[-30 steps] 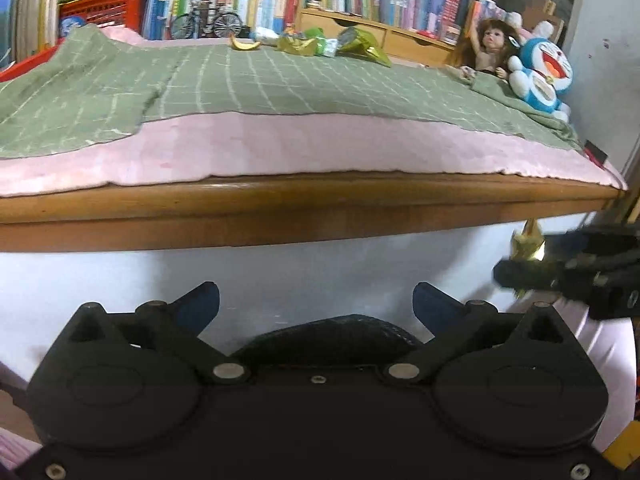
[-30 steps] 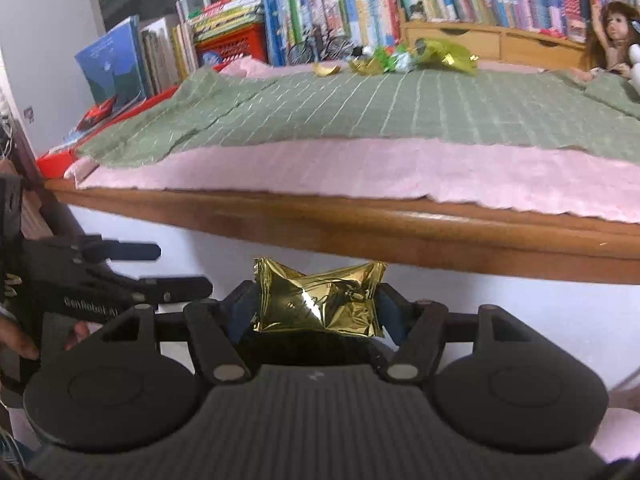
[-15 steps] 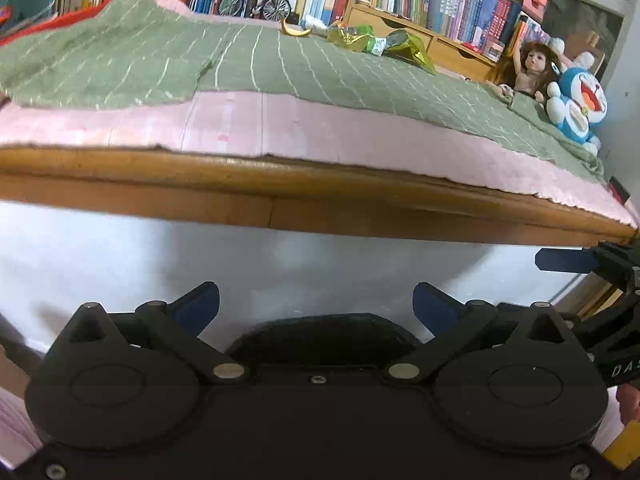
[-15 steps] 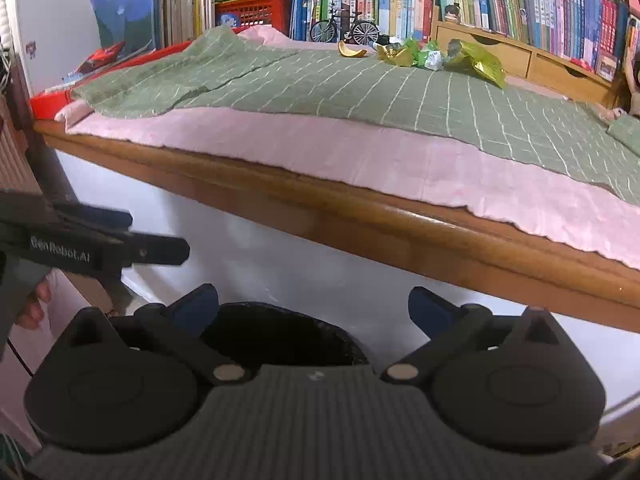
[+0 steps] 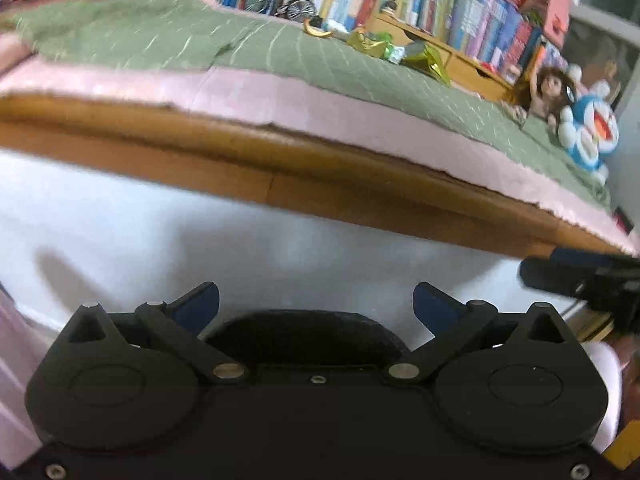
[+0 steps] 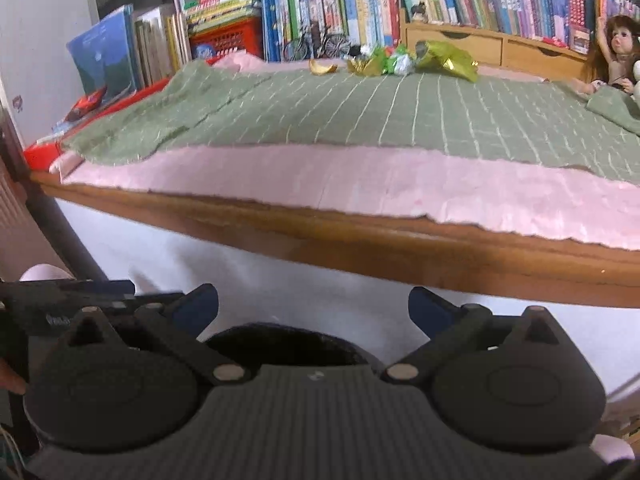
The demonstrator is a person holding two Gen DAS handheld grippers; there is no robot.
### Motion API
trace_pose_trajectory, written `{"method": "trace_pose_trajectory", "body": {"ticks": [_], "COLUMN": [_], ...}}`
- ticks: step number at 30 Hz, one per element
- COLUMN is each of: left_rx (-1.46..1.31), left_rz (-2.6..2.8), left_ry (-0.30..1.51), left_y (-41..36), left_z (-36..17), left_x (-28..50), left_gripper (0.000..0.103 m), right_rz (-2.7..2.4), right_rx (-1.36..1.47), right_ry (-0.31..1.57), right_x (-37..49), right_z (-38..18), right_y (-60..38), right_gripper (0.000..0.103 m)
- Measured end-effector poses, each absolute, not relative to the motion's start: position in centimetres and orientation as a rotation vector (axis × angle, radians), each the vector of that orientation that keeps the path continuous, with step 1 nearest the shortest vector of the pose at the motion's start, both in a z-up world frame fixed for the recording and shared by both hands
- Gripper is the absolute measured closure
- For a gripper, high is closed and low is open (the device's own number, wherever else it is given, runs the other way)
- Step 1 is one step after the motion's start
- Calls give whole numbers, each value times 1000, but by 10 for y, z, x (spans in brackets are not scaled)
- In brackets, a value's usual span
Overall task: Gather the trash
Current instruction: 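Move both open tools back over the bed toward the remaining wrappers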
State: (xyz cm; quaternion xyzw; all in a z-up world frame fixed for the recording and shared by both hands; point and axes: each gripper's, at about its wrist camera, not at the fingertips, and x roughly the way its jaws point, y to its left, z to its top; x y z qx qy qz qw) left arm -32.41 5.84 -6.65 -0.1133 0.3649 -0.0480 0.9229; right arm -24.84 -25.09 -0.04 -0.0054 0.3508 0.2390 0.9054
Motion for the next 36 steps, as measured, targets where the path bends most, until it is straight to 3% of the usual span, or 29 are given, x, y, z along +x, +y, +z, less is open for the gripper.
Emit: {"method": "trace_pose_trajectory", "body": {"ticks": [7,16,22,25,36], "left_rx": [-65,-61,-154,-35,-6], "left_rz": [-138,-169,-136,-60,-93], "left_ry": [651,584,505,468,491], "left_y": [37,27,47,41,51], "left_z": [-23,41,51,51,44], "left_x": [-318,-270,-226,-200,-105], "left_gripper": [0,0,0,0,0], "right_rz": [506,516,463,403,406], "right_rx": [123,233,355,371,194], "right_ry": [697,628,597,583,557], "right_x": [-241,-180,-127,-105,-64], "right_z": [19,56,68,68,58], "right_y": [-268,-290,-307,-315,-289], "right_gripper": [0,0,0,0,0]}}
